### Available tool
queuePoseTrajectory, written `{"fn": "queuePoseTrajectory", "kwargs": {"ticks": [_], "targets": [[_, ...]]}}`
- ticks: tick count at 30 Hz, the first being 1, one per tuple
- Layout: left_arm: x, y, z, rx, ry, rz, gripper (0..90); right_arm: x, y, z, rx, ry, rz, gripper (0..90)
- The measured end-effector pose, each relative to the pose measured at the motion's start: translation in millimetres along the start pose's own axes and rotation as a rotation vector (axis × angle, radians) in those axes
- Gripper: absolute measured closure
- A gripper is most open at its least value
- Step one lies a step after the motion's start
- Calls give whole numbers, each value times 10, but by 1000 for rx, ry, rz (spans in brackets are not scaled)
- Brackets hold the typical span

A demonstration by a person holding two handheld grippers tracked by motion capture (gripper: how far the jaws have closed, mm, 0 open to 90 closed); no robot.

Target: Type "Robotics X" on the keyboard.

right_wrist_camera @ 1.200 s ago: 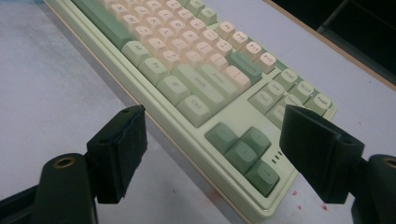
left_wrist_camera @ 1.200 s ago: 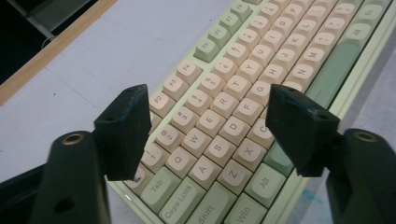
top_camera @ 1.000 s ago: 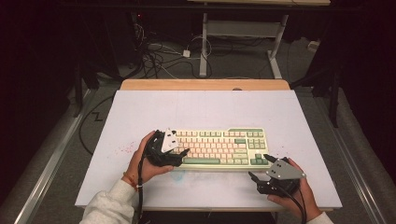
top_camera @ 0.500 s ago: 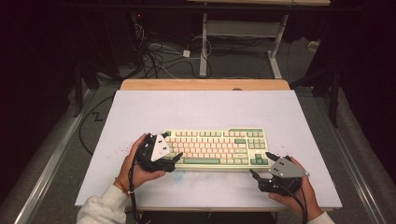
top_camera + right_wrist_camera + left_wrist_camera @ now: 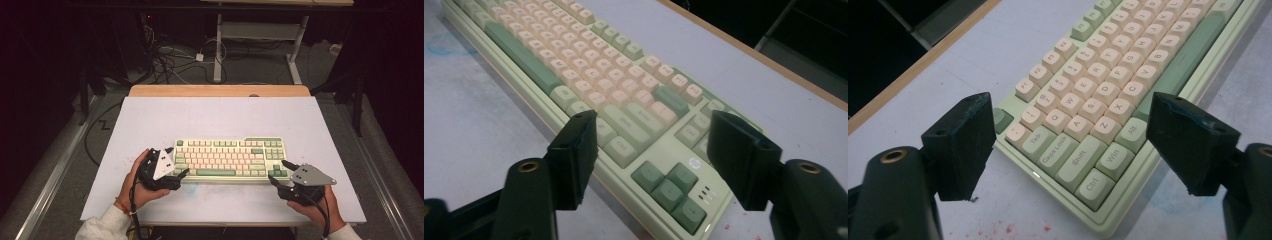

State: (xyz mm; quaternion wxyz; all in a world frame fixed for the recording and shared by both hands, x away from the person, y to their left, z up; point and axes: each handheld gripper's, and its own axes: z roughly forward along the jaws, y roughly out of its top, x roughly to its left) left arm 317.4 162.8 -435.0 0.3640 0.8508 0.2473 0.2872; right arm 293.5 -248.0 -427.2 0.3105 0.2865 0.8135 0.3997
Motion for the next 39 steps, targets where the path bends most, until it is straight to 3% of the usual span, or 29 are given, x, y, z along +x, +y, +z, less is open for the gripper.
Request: {"fn": "queuePoseTrajectory", "kwargs": {"ticks": [8, 25, 39], "targets": [[6, -108, -40, 18, 5, -10, 188, -28, 84, 22, 14, 17, 5, 510], [8, -247, -64, 61, 9, -17, 187, -24, 180, 95, 44, 72, -12, 838], [-9, -326, -68, 87, -6, -24, 187, 23, 260, 202, 49, 112, -25, 898]]}}
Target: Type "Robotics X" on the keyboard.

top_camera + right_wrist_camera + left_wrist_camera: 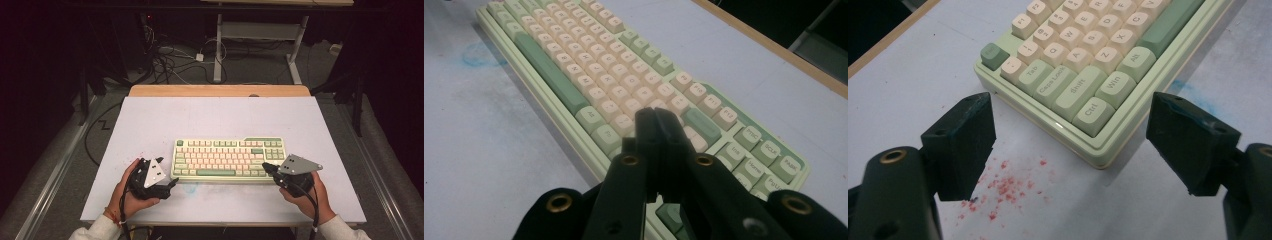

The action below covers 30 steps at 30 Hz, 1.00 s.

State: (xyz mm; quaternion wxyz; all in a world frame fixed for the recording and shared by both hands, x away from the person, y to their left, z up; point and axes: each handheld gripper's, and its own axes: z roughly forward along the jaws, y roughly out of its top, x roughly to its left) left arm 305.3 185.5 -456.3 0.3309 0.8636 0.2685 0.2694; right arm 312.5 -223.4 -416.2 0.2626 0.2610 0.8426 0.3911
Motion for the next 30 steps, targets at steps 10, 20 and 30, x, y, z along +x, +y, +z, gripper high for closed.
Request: {"fn": "queuePoseTrajectory", "kwargs": {"ticks": [10, 20, 30], "targets": [[0, -22, -6, 8, -2, -3, 187, 41, 71, 85, 0, 18, -15, 900], [4, -19, -19, 1, -1, -4, 187, 107, 155, 211, 1, 51, -36, 900], [6, -21, -14, 7, 6, -1, 187, 181, 230, 333, 3, 76, -52, 900]]}}
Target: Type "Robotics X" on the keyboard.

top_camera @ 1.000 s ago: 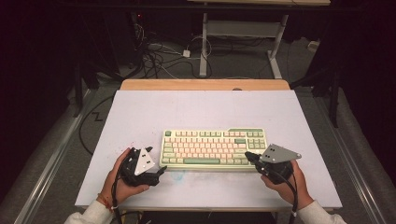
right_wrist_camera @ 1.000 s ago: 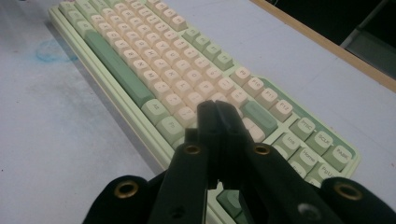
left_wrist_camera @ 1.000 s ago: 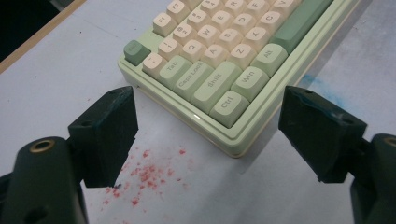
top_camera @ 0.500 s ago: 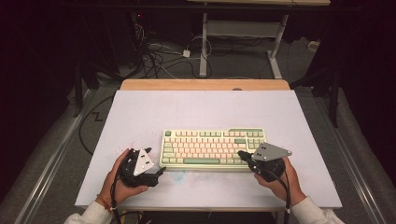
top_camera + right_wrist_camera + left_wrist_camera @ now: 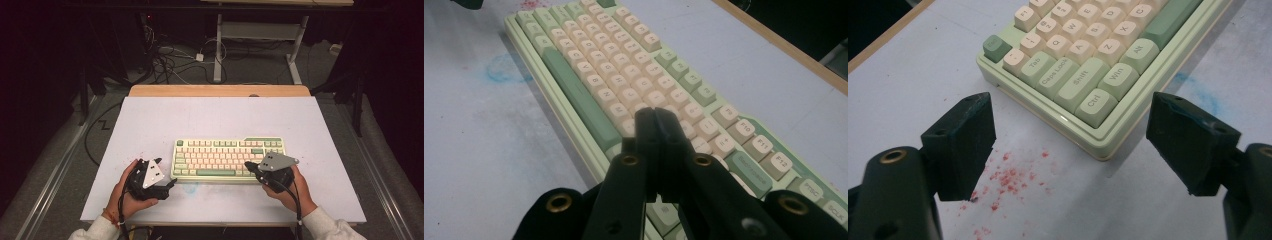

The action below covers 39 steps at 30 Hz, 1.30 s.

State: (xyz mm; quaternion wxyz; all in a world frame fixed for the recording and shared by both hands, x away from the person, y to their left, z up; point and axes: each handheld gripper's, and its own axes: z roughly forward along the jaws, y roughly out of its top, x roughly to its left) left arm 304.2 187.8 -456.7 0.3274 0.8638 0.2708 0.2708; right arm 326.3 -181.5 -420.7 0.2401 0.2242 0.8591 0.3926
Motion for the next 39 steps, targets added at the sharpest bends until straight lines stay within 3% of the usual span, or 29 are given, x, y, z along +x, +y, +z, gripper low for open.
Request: {"fn": "queuePoseTrajectory", "kwargs": {"ticks": [39], "targets": [[-10, -5, -3, -1, -8, 1, 187, 237, 118, 436, 43, 82, -46, 900]]}}
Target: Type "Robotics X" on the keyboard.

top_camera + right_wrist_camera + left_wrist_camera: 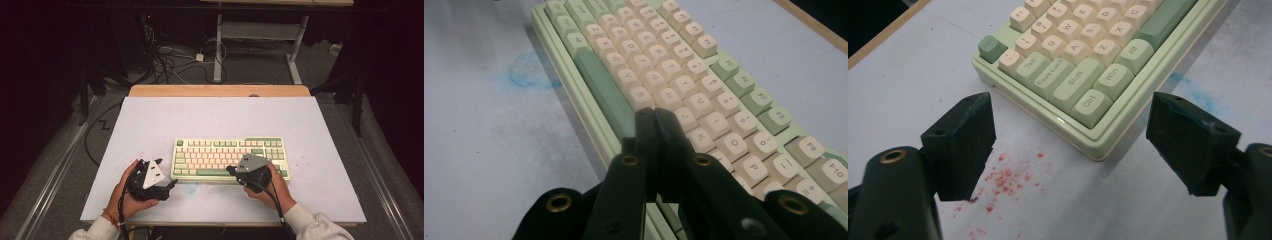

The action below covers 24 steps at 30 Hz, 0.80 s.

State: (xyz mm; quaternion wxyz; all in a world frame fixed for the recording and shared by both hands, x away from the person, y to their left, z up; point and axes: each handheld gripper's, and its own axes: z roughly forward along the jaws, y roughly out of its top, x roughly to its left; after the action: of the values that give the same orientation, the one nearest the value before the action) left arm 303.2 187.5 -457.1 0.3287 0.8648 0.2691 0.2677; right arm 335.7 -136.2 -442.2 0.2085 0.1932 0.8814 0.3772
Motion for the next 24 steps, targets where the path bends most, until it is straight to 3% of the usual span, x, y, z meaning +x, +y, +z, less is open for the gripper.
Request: {"fn": "queuePoseTrajectory", "kwargs": {"ticks": [24], "targets": [[5, -4, -2, 0, 0, 0, 187, 53, 30, 142, 10, 17, -9, 900]]}}
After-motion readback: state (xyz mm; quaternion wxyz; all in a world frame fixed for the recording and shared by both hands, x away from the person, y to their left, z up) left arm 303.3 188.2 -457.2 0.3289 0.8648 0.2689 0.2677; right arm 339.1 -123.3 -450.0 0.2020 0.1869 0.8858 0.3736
